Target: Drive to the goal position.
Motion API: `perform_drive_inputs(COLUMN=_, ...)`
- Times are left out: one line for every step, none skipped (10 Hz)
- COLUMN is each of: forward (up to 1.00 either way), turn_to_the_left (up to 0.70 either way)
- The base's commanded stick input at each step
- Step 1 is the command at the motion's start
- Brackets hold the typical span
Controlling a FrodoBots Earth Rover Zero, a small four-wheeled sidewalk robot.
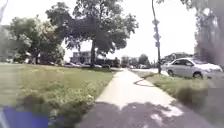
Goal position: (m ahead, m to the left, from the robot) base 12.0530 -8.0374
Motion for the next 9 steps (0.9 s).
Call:
perform_drive_inputs(forward=0.7, turn_to_the_left=0.0)
perform_drive_inputs(forward=0.7, turn_to_the_left=0.0)
perform_drive_inputs(forward=0.7, turn_to_the_left=0.0)
perform_drive_inputs(forward=0.7, turn_to_the_left=0.0)
perform_drive_inputs(forward=0.7, turn_to_the_left=0.0)
perform_drive_inputs(forward=0.7, turn_to_the_left=0.0)
perform_drive_inputs(forward=0.7, turn_to_the_left=0.0)
perform_drive_inputs(forward=0.7, turn_to_the_left=0.0)
perform_drive_inputs(forward=0.7, turn_to_the_left=0.0)
